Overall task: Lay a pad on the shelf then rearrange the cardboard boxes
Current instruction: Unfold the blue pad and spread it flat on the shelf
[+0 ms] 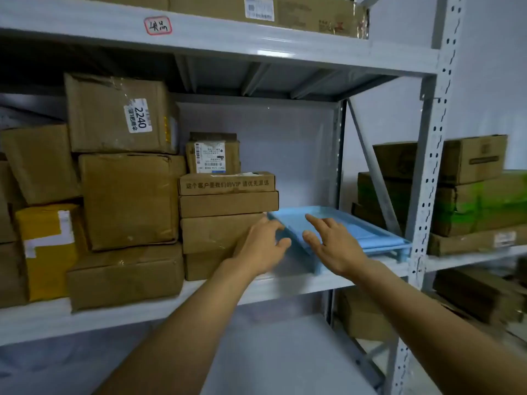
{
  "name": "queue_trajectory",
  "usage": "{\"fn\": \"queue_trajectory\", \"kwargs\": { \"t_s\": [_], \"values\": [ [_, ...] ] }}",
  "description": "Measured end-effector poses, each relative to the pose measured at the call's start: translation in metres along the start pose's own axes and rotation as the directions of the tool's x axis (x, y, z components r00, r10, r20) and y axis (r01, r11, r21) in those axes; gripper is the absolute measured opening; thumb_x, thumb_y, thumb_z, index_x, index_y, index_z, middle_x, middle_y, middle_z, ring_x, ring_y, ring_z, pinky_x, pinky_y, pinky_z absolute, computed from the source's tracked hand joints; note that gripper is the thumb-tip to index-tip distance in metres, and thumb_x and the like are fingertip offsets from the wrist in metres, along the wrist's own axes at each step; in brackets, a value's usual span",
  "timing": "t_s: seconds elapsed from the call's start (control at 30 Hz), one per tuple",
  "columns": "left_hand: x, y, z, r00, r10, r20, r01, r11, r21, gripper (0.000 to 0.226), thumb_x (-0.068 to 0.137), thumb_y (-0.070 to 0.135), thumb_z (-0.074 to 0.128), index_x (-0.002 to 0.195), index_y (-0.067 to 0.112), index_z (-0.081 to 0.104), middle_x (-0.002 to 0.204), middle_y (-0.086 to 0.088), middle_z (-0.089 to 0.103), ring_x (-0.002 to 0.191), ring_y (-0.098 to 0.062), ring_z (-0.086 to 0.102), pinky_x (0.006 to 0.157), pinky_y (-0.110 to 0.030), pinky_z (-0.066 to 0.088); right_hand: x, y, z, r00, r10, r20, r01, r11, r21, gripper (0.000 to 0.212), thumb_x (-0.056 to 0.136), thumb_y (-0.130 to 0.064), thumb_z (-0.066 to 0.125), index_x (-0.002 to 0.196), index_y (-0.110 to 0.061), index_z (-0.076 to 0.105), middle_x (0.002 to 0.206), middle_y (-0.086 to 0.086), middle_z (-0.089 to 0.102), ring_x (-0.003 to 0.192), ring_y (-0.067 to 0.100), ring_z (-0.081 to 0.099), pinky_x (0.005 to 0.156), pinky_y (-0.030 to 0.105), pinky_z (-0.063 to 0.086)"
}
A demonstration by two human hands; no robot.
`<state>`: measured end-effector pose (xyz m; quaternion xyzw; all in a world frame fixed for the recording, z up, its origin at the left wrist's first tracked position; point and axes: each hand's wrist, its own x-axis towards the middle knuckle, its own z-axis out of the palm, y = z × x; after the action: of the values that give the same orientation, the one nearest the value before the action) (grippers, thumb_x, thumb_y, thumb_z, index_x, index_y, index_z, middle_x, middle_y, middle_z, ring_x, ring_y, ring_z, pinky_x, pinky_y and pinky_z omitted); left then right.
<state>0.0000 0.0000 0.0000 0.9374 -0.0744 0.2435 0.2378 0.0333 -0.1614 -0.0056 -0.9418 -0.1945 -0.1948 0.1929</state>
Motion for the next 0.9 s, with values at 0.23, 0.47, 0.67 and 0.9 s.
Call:
{"fn": "queue_trajectory", "kwargs": {
  "t_s": [0.23,0.47,0.67,0.9],
  "values": [
    [0.024,-0.001,0.056,0.974,-0.175,0.146,0.191,0.976,-0.105,0.026,0.097,0.022,0.043,0.112,0.012,0.061,0.118,-0.009,0.062,0.100,-0.023,0.059,0.086,-0.036,0.048,-0.003,0.072,0.017,0.998,0.070,0.005,-0.069,0.996,-0.057,0.049,0.100,-0.037,0.033,0.146,-0.021,0.033,0.144,0.005,0.041,0.129,0.024,0.039,0.107,0.038,0.034],
    [0.072,0.014,0.088,0.822,-0.528,0.212,0.555,0.663,-0.502,0.037,0.092,0.042,0.052,0.100,0.007,0.059,0.096,-0.015,0.064,0.067,-0.022,0.057,0.056,-0.026,0.045,0.034,0.126,0.010,0.999,0.046,-0.026,-0.050,0.978,-0.203,0.033,0.099,-0.034,0.037,0.122,-0.028,0.060,0.121,-0.002,0.060,0.114,0.020,0.052,0.090,0.035,0.034],
    [0.096,0.006,0.104,0.804,-0.588,0.088,0.556,0.692,-0.461,0.015,0.070,0.010,0.077,0.066,0.009,0.063,0.073,-0.007,0.064,0.075,-0.025,0.061,0.075,-0.036,0.054,0.074,0.143,0.002,0.991,-0.030,0.129,0.041,0.996,-0.079,0.026,0.091,-0.037,0.052,0.091,-0.020,0.071,0.092,-0.001,0.071,0.086,0.020,0.062,0.075,0.033,0.049],
    [0.101,0.012,0.112,0.867,-0.495,-0.055,0.376,0.723,-0.580,0.028,0.078,-0.002,0.070,0.062,0.020,0.061,0.069,0.005,0.060,0.073,-0.013,0.056,0.068,-0.021,0.046,0.105,0.137,0.010,0.985,-0.075,0.158,0.029,0.961,0.275,0.029,0.084,-0.048,0.060,0.070,-0.023,0.064,0.076,0.000,0.068,0.074,0.017,0.061,0.076,0.038,0.054]
  ]
}}
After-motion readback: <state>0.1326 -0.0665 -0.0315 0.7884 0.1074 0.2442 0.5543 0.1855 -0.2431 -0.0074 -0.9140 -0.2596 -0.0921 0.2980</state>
